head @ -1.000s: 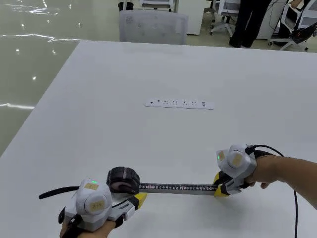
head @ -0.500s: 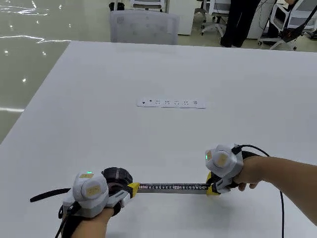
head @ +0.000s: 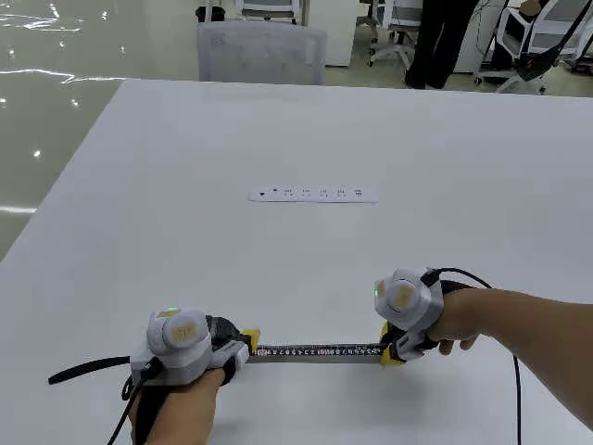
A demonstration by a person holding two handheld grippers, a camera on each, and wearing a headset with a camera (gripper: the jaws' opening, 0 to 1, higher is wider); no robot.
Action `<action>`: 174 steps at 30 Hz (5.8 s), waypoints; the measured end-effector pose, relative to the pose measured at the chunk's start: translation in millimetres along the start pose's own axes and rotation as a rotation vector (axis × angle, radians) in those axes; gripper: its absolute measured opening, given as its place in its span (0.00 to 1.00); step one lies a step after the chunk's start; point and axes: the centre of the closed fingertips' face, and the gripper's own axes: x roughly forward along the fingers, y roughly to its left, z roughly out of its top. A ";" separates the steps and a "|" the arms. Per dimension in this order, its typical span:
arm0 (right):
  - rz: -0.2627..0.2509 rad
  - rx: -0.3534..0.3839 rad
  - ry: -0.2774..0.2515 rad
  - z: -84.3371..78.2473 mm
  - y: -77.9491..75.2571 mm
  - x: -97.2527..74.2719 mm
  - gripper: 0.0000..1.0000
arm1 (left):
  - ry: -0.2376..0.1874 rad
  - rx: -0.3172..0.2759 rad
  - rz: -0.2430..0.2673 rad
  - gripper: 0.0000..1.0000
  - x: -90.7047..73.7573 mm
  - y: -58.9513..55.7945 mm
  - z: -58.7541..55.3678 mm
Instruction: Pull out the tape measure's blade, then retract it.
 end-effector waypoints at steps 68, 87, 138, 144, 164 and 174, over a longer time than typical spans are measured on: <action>0.010 0.047 -0.094 8.7 3.2 1.0 0.14 | 0.084 0.094 -0.046 0.59 -2.6 6.5 -8.0; 0.004 0.071 -0.100 19.9 3.6 4.0 0.14 | 0.092 0.096 -0.045 0.59 -2.2 6.0 -7.8; -0.006 0.056 -0.147 50.2 6.7 14.2 0.14 | 0.110 0.085 -0.081 0.58 -2.5 6.7 -8.5; -0.010 0.065 -0.152 52.3 7.1 15.3 0.14 | 0.116 0.084 -0.079 0.58 -2.7 6.5 -9.2; -0.015 0.076 -0.163 64.3 7.9 18.9 0.15 | 0.124 0.080 -0.082 0.58 -2.6 6.6 -9.7; -0.028 0.075 -0.171 70.9 8.3 20.3 0.15 | 0.129 0.080 -0.082 0.58 -2.6 6.4 -8.8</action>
